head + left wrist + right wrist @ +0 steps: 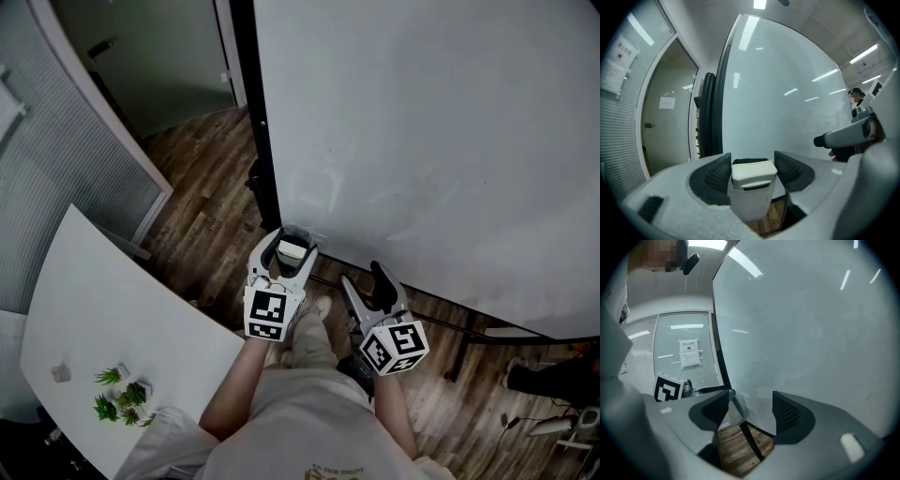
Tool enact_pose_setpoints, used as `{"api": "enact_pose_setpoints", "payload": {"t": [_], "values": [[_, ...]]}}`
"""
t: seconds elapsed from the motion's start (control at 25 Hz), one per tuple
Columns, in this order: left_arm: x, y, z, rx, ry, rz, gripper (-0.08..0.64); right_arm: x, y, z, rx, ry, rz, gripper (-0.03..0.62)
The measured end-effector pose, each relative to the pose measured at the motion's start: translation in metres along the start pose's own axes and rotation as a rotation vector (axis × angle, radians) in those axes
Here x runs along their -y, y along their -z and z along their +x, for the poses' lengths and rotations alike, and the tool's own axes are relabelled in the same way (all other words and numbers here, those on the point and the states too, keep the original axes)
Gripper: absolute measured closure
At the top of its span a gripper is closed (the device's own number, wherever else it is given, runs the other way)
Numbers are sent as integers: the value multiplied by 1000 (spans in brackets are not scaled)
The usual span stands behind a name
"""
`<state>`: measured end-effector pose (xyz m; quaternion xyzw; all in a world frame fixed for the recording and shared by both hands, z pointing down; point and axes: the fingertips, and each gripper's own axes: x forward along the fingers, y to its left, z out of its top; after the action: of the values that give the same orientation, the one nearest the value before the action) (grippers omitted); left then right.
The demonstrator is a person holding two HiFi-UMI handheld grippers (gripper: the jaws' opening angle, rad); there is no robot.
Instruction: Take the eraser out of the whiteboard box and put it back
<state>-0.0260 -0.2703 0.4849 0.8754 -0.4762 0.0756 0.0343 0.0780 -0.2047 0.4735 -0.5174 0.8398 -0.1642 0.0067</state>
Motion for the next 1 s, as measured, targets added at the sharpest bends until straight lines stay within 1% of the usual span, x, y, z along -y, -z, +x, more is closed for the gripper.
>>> {"api": "enact_pose_setpoints", "payload": {"t": [0.44, 0.84, 1.0], "values": [[-3, 0, 3, 11, -30, 6, 284, 5, 2, 1, 3, 2, 15, 305], [-2, 0, 2, 19, -31, 19, 282, 3, 3, 2, 0, -12, 7, 305], [-4, 0, 2, 24, -41, 23, 296, 2, 3, 3, -4, -13, 5, 305]]}}
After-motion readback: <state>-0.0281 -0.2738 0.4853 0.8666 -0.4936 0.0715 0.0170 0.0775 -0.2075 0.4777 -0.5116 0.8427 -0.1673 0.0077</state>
